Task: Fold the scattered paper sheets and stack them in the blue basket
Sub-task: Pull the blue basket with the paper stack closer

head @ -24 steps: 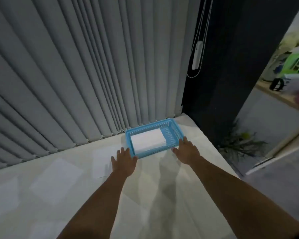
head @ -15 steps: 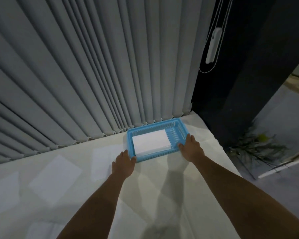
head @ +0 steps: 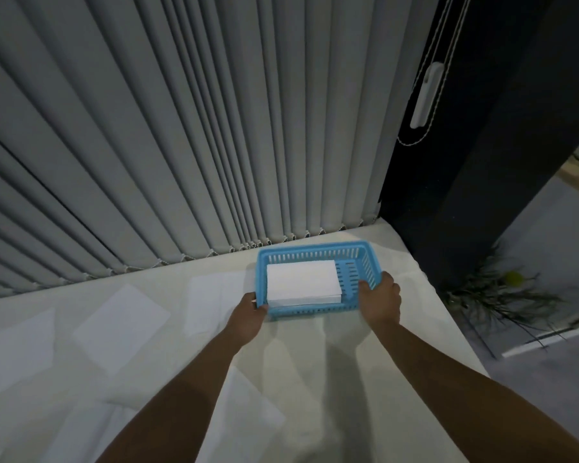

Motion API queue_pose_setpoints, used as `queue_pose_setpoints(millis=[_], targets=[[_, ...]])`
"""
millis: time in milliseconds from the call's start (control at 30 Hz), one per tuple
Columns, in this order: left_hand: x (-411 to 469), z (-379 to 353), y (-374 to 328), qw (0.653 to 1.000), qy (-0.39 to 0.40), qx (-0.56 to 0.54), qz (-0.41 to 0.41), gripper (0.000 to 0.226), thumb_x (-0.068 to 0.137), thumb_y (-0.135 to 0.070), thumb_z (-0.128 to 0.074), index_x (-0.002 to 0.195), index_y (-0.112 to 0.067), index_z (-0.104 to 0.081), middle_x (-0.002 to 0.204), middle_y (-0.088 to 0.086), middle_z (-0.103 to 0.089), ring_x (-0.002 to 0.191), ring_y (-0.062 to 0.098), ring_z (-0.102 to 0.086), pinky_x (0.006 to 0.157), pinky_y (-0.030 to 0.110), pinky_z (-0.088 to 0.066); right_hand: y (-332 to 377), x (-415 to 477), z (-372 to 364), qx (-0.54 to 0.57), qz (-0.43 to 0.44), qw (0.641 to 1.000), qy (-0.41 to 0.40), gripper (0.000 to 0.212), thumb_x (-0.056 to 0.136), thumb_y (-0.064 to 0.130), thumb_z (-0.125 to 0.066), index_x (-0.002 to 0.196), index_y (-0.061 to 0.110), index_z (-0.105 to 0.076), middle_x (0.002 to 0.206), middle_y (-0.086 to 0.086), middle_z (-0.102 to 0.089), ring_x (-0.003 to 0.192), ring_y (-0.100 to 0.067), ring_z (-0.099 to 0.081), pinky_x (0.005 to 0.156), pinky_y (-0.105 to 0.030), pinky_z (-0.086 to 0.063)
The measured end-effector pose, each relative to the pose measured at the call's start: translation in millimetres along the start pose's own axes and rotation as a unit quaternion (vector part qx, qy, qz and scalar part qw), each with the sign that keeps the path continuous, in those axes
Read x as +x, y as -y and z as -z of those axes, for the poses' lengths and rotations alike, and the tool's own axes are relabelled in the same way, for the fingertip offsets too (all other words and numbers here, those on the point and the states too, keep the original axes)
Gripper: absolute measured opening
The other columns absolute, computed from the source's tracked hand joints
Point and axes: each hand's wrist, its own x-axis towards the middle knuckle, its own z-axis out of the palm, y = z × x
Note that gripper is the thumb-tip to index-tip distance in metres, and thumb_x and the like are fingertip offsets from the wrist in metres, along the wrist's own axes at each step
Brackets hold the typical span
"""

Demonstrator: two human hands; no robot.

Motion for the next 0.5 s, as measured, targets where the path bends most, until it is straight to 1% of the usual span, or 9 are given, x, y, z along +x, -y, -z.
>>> queue_pose_setpoints(millis=[100, 167, 233, 333, 433, 500], targets=[[-10, 2, 13, 0.997, 0.003, -0.076, 0.002, 0.035, 0.097, -0.016, -0.047, 0.131, -0.009, -0.046, 0.119, 0.008, -0.057, 0.104, 0.023, -0.056, 0.094, 0.039, -0.049, -21, -37, 4, 0.068, -0.026, 0.997, -0.020, 0.061, 0.092, 0.034, -0.056, 0.142, 0.009, -0.032, 0.128, -0.017, -0.046, 0.117, -0.036, -0.051, 0.095, -0.050, -0.049], [-20, 0, 24, 0.989, 0.018, -0.144, 0.025, 0.036, 0.095, -0.010, -0.047, 0.132, -0.009, -0.046, 0.115, 0.009, -0.057, 0.101, 0.023, -0.057, 0.088, 0.036, -0.050, -40, -68, 5, 0.101, -0.040, 0.993, -0.043, 0.063, 0.090, 0.032, -0.060, 0.142, 0.008, -0.032, 0.130, -0.017, -0.046, 0.117, -0.036, -0.052, 0.095, -0.052, -0.049], [-31, -3, 34, 0.983, 0.027, -0.180, 0.035, 0.037, 0.095, -0.005, -0.045, 0.132, -0.011, -0.046, 0.118, 0.011, -0.056, 0.103, 0.024, -0.057, 0.088, 0.034, -0.049, -58, -98, 4, 0.125, -0.051, 0.989, -0.057, 0.065, 0.089, 0.030, -0.062, 0.141, 0.007, -0.031, 0.131, -0.015, -0.045, 0.117, -0.034, -0.053, 0.095, -0.053, -0.049], [-48, -7, 46, 0.979, 0.033, -0.198, 0.044, 0.038, 0.097, -0.003, -0.041, 0.133, -0.012, -0.046, 0.122, 0.012, -0.055, 0.106, 0.025, -0.057, 0.092, 0.035, -0.049, -78, -139, 1, 0.135, -0.069, 0.986, -0.076, 0.062, 0.087, 0.025, -0.066, 0.137, 0.007, -0.035, 0.125, -0.010, -0.045, 0.113, -0.026, -0.053, 0.094, -0.050, -0.051], [-58, -9, 53, 0.977, 0.035, -0.205, 0.044, 0.039, 0.097, -0.003, -0.038, 0.134, -0.013, -0.047, 0.121, 0.010, -0.055, 0.107, 0.025, -0.057, 0.087, 0.032, -0.050, -92, -168, -5, 0.129, -0.065, 0.986, -0.085, 0.057, 0.084, 0.024, -0.068, 0.130, 0.009, -0.040, 0.122, -0.012, -0.048, 0.112, -0.032, -0.055, 0.092, -0.050, -0.052], [-60, -9, 57, 0.978, 0.035, -0.204, 0.038, 0.039, 0.098, -0.005, -0.038, 0.135, -0.014, -0.046, 0.122, 0.009, -0.055, 0.108, 0.024, -0.057, 0.085, 0.031, -0.049, -98, -181, -10, 0.121, -0.067, 0.986, -0.088, 0.056, 0.083, 0.024, -0.068, 0.130, 0.009, -0.040, 0.124, -0.012, -0.047, 0.113, -0.032, -0.055, 0.092, -0.050, -0.052]])
